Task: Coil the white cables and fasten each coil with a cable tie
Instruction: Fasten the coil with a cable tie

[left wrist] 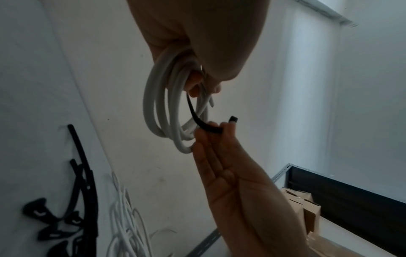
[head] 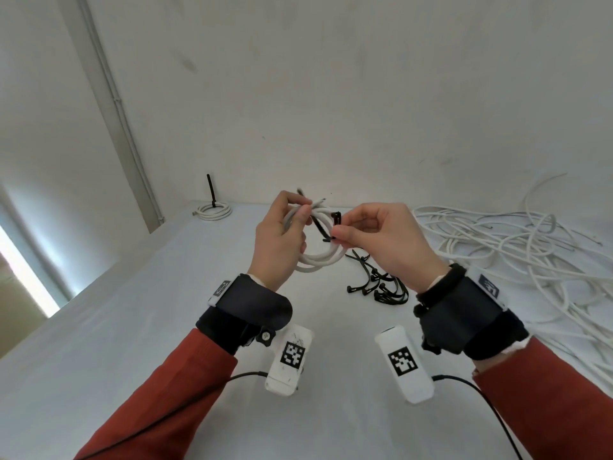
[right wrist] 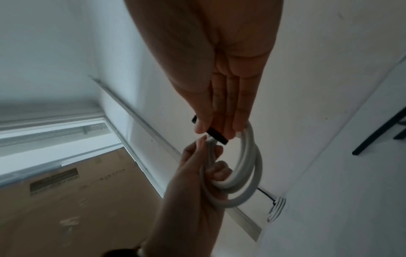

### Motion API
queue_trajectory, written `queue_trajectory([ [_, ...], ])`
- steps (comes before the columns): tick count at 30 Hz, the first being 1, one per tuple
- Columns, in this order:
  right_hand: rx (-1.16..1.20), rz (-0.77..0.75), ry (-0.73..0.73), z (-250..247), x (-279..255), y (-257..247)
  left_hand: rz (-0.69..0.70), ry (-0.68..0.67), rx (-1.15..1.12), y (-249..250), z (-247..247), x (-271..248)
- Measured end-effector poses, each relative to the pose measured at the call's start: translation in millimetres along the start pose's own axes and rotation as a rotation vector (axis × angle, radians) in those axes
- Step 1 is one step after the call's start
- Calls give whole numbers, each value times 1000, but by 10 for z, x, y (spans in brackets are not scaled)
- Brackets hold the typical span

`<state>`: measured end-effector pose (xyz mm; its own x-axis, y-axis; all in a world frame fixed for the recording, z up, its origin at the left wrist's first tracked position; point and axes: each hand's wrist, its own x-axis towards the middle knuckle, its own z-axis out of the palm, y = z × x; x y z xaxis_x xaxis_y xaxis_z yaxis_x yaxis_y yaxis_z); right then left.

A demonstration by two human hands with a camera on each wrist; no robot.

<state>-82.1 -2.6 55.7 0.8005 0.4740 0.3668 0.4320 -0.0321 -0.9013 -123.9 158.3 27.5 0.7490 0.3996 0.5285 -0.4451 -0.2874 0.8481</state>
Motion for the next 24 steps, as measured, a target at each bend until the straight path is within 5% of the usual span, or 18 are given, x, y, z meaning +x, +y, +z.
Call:
queue_trajectory([
  [10,-243,-253,118,10,44,89,-70,-160,23,60,50,-154],
  [17,127,33,111,26,25,85,-118,-242,-23,64,84,-228],
  [24,163,100,74,30,7,0,-197,-225,-178,128,145,-291],
])
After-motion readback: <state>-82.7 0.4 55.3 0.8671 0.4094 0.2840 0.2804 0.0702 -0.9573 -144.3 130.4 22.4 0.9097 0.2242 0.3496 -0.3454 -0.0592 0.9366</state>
